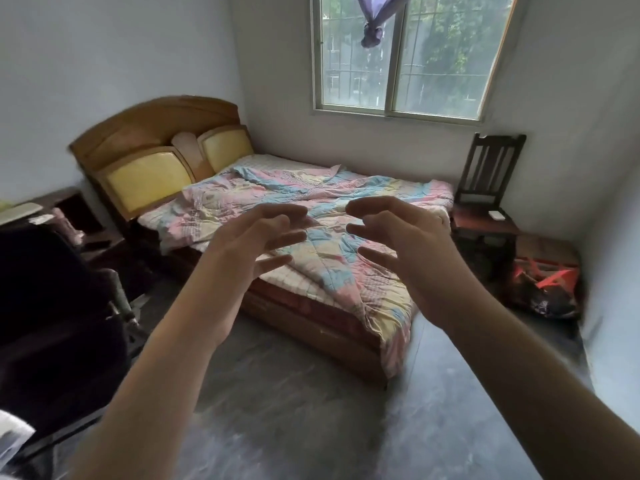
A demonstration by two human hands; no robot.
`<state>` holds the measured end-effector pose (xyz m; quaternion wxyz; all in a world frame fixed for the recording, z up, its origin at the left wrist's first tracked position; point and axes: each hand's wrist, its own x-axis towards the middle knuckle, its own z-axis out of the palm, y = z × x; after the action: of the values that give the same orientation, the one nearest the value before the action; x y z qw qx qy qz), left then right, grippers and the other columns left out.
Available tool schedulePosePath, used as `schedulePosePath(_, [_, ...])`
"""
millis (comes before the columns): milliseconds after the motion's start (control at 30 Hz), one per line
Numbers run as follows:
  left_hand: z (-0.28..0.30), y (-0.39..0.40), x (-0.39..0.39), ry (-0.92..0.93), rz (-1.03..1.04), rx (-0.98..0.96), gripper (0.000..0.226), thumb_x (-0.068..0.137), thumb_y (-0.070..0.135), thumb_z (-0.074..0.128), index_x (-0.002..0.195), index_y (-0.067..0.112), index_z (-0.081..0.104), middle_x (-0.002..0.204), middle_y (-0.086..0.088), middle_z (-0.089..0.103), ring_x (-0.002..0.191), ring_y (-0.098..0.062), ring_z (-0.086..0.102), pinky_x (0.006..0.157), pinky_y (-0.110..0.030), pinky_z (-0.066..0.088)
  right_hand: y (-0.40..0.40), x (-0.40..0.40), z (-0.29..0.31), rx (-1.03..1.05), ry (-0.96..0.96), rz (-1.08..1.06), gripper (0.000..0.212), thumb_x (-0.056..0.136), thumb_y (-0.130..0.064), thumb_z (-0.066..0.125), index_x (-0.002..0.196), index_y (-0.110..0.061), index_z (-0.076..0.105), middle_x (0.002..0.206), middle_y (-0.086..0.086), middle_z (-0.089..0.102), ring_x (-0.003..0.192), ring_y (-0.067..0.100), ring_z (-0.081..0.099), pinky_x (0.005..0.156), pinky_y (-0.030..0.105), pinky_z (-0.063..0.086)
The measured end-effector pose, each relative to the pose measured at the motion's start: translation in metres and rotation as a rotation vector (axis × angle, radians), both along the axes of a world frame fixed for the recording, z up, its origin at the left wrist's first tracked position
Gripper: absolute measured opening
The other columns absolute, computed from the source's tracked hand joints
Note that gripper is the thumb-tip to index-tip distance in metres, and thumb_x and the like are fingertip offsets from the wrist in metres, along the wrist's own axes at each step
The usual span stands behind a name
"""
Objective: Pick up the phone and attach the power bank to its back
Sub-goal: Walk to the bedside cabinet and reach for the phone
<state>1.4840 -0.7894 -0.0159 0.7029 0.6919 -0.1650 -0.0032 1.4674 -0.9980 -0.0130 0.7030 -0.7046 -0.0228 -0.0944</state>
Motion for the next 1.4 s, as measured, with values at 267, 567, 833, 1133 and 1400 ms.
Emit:
schedulePosePath(267, [0.000, 0.016, 0.105, -0.159, 0.191, -0.042, 0.020, 0.080, 0.037, 0.066, 0.096, 0.035, 0.078, 0.110, 0.008, 0.078, 0.105, -0.016, 0.073, 0.090, -0.038, 0.052, -0.003, 0.137, -0.009, -0.046, -0.125, 0.121, 0.025, 0.093, -0.017, 0.065, 0.112, -0.029, 0.074, 0.117, -0.015, 0.075, 0.111, 0.008, 0.070, 0.104, 0.041, 0.051])
schedulePosePath(567, [0.001, 0.027, 0.216, -0.330, 0.468, -0.014, 0.024, 0.081, 0.042, 0.068, 0.104, 0.041, 0.075, 0.119, 0.011, 0.075, 0.118, -0.018, 0.068, 0.099, -0.045, 0.049, 0.011, 0.302, -0.017, -0.043, -0.266, 0.295, 0.042, 0.083, -0.025, 0.064, 0.124, -0.022, 0.068, 0.124, -0.016, 0.073, 0.113, -0.001, 0.069, 0.085, 0.012, 0.055])
schedulePosePath(833, [-0.026, 0.095, 0.266, -0.224, 0.640, 0.074, 0.039, 0.086, 0.053, 0.052, 0.122, 0.048, 0.067, 0.139, 0.016, 0.063, 0.133, -0.012, 0.056, 0.108, -0.052, 0.040, 0.088, 0.419, -0.025, 0.008, -0.199, 0.469, 0.027, 0.086, -0.026, 0.066, 0.110, -0.030, 0.076, 0.115, -0.014, 0.076, 0.114, 0.011, 0.070, 0.104, 0.048, 0.052])
schedulePosePath(1133, [-0.059, 0.223, 0.308, -0.236, 0.944, 0.084, 0.033, 0.086, 0.050, 0.062, 0.118, 0.042, 0.067, 0.130, 0.008, 0.070, 0.123, -0.020, 0.065, 0.102, -0.053, 0.048, 0.243, 0.502, -0.053, 0.039, -0.129, 0.727, 0.025, 0.086, -0.024, 0.072, 0.110, -0.027, 0.076, 0.116, -0.002, 0.078, 0.114, 0.019, 0.072, 0.104, 0.054, 0.051])
schedulePosePath(1400, [-0.051, 0.334, 0.385, -0.183, 1.013, 0.107, 0.035, 0.086, 0.044, 0.058, 0.117, 0.032, 0.066, 0.125, 0.013, 0.071, 0.119, -0.013, 0.067, 0.097, -0.038, 0.053, 0.383, 0.575, -0.049, -0.018, -0.125, 0.834, 0.026, 0.094, -0.010, 0.063, 0.112, -0.026, 0.074, 0.117, -0.005, 0.077, 0.112, 0.013, 0.072, 0.104, 0.052, 0.052])
